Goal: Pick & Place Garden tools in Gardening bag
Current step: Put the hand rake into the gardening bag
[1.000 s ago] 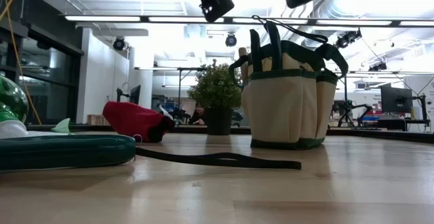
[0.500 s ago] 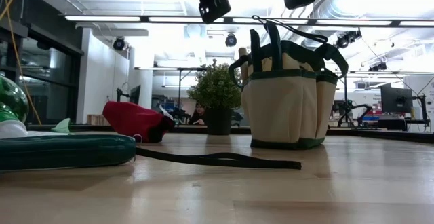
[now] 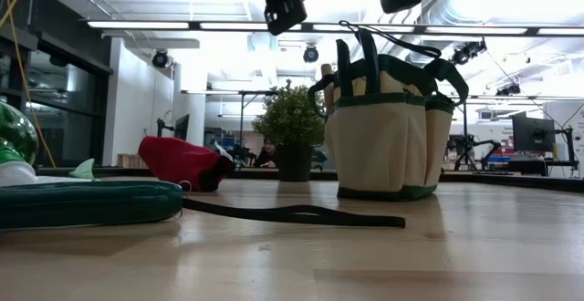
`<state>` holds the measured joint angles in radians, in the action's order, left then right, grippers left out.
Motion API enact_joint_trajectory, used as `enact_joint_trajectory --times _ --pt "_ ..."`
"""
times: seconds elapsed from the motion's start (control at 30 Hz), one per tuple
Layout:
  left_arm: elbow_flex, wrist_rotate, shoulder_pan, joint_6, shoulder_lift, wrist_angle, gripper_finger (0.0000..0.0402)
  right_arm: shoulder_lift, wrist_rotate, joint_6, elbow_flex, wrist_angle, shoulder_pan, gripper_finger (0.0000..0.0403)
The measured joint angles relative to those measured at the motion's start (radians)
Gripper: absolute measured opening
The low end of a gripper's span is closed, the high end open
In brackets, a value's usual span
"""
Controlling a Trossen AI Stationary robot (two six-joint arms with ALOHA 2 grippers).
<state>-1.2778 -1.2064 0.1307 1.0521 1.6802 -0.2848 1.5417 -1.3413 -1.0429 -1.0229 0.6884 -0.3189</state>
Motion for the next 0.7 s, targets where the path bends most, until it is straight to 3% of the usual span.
enact_joint_trajectory --times 0.3,0.5,0.7 --pt "0.0 -0.01 0.0 -0.001 0.0 0.0 0.0057 0.0 0.025 0.003 0.0 -0.005 0.008 0.0062" --pt "-0.001 0.008 0.0 -0.003 0.0 -0.003 0.0096 0.0 0.064 0.023 0.0 -0.004 0.008 0.006" --pt "-0.001 0.015 0.001 -0.003 0.0 -0.001 0.0105 0.0 0.066 0.048 0.0 -0.003 0.016 0.006"
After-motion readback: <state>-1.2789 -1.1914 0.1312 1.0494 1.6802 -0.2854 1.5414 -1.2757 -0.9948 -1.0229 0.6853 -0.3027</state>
